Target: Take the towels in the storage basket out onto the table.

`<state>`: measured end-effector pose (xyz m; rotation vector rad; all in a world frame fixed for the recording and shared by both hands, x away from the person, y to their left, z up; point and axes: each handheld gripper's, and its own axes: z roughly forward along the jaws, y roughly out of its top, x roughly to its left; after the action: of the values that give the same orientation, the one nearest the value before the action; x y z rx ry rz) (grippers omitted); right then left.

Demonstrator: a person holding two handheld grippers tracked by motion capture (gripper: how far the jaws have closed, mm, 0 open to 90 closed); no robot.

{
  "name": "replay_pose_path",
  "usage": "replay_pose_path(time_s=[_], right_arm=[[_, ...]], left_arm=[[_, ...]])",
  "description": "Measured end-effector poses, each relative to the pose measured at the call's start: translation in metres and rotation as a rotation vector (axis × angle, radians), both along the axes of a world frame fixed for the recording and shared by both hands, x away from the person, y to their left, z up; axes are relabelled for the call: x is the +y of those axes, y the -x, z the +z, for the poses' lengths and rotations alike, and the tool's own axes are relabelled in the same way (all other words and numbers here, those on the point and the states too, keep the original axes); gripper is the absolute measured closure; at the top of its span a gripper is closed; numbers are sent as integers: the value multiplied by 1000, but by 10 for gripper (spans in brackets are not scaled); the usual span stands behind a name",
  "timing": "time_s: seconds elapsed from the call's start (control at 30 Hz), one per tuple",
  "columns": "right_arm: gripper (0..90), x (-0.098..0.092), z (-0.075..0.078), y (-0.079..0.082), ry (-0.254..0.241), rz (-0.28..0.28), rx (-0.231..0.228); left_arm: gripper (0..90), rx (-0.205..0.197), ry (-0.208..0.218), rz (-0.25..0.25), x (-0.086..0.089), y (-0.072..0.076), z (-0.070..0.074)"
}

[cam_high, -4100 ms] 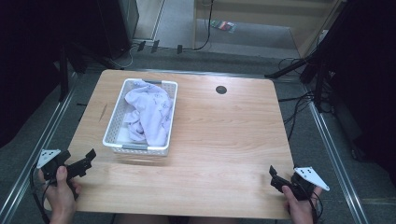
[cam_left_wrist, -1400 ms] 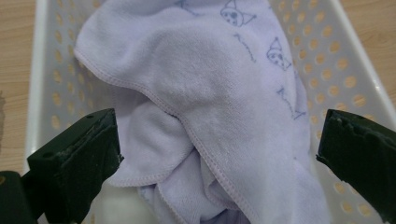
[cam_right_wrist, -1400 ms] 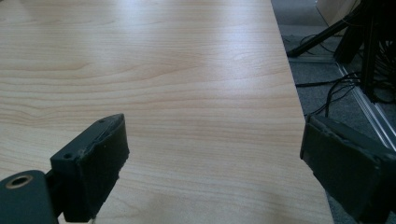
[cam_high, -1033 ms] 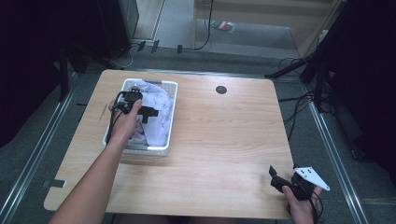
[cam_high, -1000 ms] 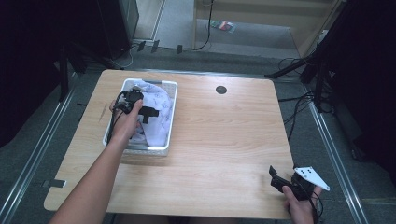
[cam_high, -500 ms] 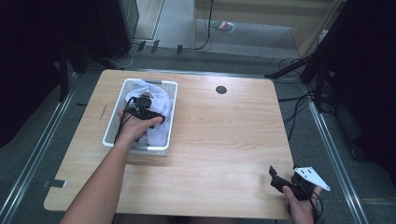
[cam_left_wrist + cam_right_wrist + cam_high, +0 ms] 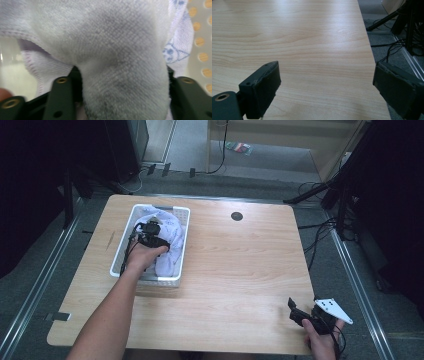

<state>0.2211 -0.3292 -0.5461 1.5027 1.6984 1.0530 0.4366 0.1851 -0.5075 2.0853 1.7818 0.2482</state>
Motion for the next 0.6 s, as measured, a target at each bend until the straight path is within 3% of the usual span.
replay_pose_path(time_s=[0.17, 0.37, 0.43, 0.6], right_arm=[[77, 0, 0, 0, -2, 0, -2], [77, 0, 0, 0, -3, -1, -2], [77, 0, 0, 0, -2, -1, -1], [77, 0, 0, 0, -2, -1, -2]], left_arm=[[580, 12, 15, 14, 0, 0, 4], [593, 3, 9, 26, -2, 2, 9], [592, -14, 32, 47, -3, 4, 16], [591, -55, 38, 48, -5, 8, 34]])
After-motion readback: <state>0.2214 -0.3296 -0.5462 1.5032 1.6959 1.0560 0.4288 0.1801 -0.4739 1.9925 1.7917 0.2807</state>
